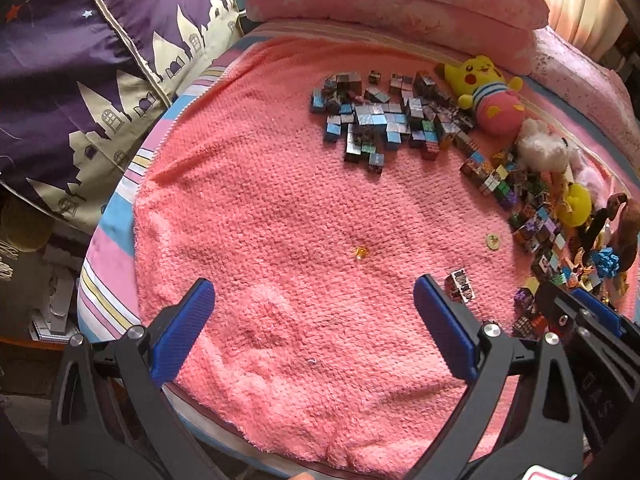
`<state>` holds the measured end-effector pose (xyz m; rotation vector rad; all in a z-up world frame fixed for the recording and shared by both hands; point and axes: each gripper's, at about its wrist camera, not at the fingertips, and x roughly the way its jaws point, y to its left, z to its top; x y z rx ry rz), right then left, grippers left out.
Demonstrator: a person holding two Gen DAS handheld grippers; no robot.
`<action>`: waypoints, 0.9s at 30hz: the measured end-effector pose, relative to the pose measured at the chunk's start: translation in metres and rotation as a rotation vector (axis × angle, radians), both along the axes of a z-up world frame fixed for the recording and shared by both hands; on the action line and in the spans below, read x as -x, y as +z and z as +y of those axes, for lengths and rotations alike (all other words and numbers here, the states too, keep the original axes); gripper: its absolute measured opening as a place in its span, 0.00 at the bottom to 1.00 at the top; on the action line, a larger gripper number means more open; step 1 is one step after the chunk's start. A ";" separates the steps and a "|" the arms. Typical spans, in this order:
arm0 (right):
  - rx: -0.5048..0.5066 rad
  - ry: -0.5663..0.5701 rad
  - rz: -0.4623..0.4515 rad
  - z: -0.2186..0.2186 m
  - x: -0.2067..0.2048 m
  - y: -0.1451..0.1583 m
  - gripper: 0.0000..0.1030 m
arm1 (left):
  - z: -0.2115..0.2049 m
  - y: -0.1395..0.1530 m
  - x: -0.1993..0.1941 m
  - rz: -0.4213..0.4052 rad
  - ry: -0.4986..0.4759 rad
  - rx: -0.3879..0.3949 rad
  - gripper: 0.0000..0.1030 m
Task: Collect trash
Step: 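Lower the left tool toward two face-printed cubes on the blanket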
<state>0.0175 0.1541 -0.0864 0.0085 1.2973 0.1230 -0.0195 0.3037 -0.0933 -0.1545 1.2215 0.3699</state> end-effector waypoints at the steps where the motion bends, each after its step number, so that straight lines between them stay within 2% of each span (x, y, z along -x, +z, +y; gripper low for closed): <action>1: 0.003 -0.009 0.008 -0.003 -0.001 -0.004 0.44 | 0.000 -0.002 -0.001 0.004 -0.001 -0.003 0.93; 10: 0.056 -0.104 0.117 -0.041 -0.005 -0.062 0.46 | -0.003 -0.039 -0.008 0.093 0.018 -0.038 0.93; 13: 0.022 -0.117 0.141 -0.046 -0.006 -0.076 0.46 | -0.006 -0.049 -0.010 0.109 0.009 -0.036 0.93; 17: -0.003 -0.078 0.153 -0.038 -0.010 -0.088 0.46 | -0.016 -0.060 -0.015 0.115 -0.043 -0.065 0.93; 22: 0.005 -0.096 0.156 -0.045 -0.011 -0.094 0.46 | -0.023 -0.076 -0.022 0.130 -0.066 -0.008 0.93; 27: 0.016 -0.154 0.156 -0.069 -0.007 -0.099 0.46 | -0.051 -0.099 -0.034 0.153 -0.147 -0.006 0.93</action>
